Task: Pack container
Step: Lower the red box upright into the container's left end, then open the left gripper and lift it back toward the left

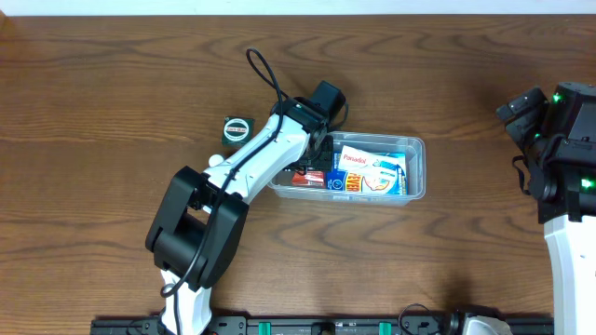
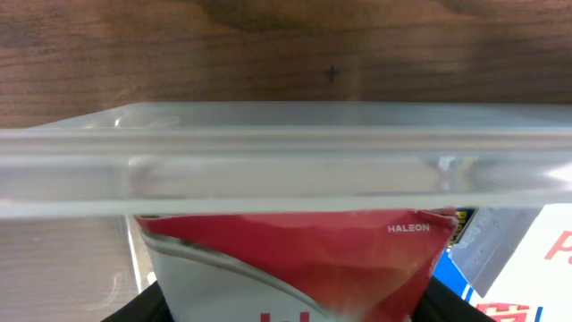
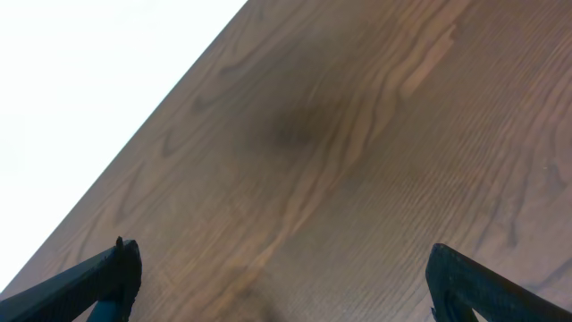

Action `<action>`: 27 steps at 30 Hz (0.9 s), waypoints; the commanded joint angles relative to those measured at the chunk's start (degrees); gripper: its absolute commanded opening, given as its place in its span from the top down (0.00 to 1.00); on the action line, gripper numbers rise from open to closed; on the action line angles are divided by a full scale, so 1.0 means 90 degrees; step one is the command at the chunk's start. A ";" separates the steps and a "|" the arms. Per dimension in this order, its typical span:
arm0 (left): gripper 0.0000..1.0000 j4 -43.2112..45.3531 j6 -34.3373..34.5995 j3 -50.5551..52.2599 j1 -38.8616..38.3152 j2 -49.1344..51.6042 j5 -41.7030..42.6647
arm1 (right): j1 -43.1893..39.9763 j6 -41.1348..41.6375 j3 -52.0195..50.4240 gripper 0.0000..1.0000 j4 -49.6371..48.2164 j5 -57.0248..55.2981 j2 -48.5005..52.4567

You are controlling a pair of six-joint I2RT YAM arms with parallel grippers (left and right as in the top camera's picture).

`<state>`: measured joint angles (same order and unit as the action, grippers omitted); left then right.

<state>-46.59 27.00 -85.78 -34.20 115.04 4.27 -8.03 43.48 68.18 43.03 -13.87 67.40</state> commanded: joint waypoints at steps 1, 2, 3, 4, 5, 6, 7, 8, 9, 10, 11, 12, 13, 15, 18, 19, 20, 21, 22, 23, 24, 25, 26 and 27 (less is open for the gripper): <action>0.37 0.0005 -0.0036 0.0032 -0.0002 0.0085 -0.0056 | -0.0034 0.0090 0.0049 0.01 0.0012 -0.0053 0.0015; 0.35 0.0005 -0.0036 0.0032 -0.0002 0.0085 -0.0056 | -0.0034 0.0090 0.0049 0.01 0.0012 -0.0053 0.0015; 0.34 0.0005 -0.0036 0.0032 -0.0002 0.0085 -0.0056 | -0.0034 0.0090 0.0049 0.01 0.0012 -0.0053 0.0015; 0.33 0.0005 -0.0036 0.0032 -0.0002 0.0085 -0.0056 | -0.0034 0.0090 0.0049 0.01 0.0012 -0.0053 0.0015; 0.33 0.0005 -0.0036 0.0032 -0.0002 0.0085 -0.0056 | -0.0034 0.0090 0.0049 0.01 0.0012 -0.0053 0.0015; 0.33 0.0005 -0.0036 0.0032 -0.0002 0.0085 -0.0056 | -0.0034 0.0090 0.0049 0.01 0.0012 -0.0053 0.0015; 0.33 0.0005 -0.0036 0.0032 -0.0002 0.0085 -0.0056 | -0.0034 0.0090 0.0049 0.01 0.0012 -0.0053 0.0015; 0.33 0.0005 -0.0036 0.0032 -0.0002 0.0085 -0.0056 | -0.0034 0.0090 0.0049 0.01 0.0012 -0.0053 0.0015; 0.33 0.0005 -0.0036 0.0032 -0.0002 0.0085 -0.0056 | -0.0034 0.0090 0.0049 0.01 0.0012 -0.0053 0.0015; 0.33 0.0005 -0.0036 0.0032 -0.0002 0.0085 -0.0056 | -0.0034 0.0090 0.0049 0.01 0.0012 -0.0053 0.0015; 0.33 0.0005 -0.0036 0.0032 -0.0002 0.0085 -0.0056 | -0.0034 0.0090 0.0049 0.01 0.0012 -0.0053 0.0015; 0.33 0.0007 -0.0036 0.0032 -0.0002 0.0085 -0.0056 | -0.0034 0.0090 0.0049 0.01 0.0012 -0.0053 0.0015; 0.32 0.0007 -0.0036 0.0032 -0.0002 0.0085 -0.0056 | -0.0034 0.0090 0.0049 0.01 0.0012 -0.0053 0.0015; 0.32 0.0005 -0.0039 0.0032 -0.0002 0.0085 -0.0058 | -0.0034 0.0090 0.0049 0.01 0.0012 -0.0053 0.0015; 0.32 0.0051 -0.0036 0.0032 -0.0002 0.0085 -0.0056 | -0.0034 0.0090 0.0049 0.01 0.0015 -0.0053 0.0015; 0.28 0.0073 -0.0036 0.0032 -0.0002 0.0085 -0.0056 | -0.0034 0.0090 0.0049 0.01 0.0012 -0.0053 0.0015; 0.27 0.0078 -0.0036 0.0032 -0.0002 0.0085 -0.0053 | -0.0034 0.0090 0.0049 0.01 0.0012 -0.0053 0.0015; 0.27 0.0080 -0.0039 0.0032 -0.0002 0.0085 -0.0053 | -0.0034 0.0090 0.0049 0.01 0.0012 -0.0053 0.0015; 0.26 0.0080 -0.0036 0.0032 -0.0002 0.0085 -0.0053 | -0.0034 0.0090 0.0049 0.01 0.0012 -0.0053 0.0015; 0.24 0.0080 -0.0036 0.0032 -0.0002 0.0085 -0.0056 | -0.0034 0.0090 0.0049 0.01 0.0012 -0.0053 0.0015; 0.23 0.0080 -0.0036 0.0032 -0.0002 0.0083 -0.0053 | -0.0034 0.0090 0.0049 0.01 0.0012 -0.0053 0.0015; 0.22 0.0080 -0.0036 0.0032 -0.0002 0.0085 -0.0053 | -0.0034 0.0090 0.0049 0.01 0.0012 -0.0053 0.0015; 0.22 0.0085 -0.0036 0.0032 -0.0002 0.0085 -0.0056 | -0.0034 0.0090 0.0049 0.01 0.0012 -0.0053 0.0015; 0.22 0.0095 -0.0036 0.0032 -0.0002 0.0085 -0.0053 | -0.0034 0.0090 0.0049 0.01 0.0012 -0.0053 0.0015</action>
<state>-45.98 27.00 -85.78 -34.20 115.04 4.27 -8.03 43.48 68.18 43.03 -13.87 67.40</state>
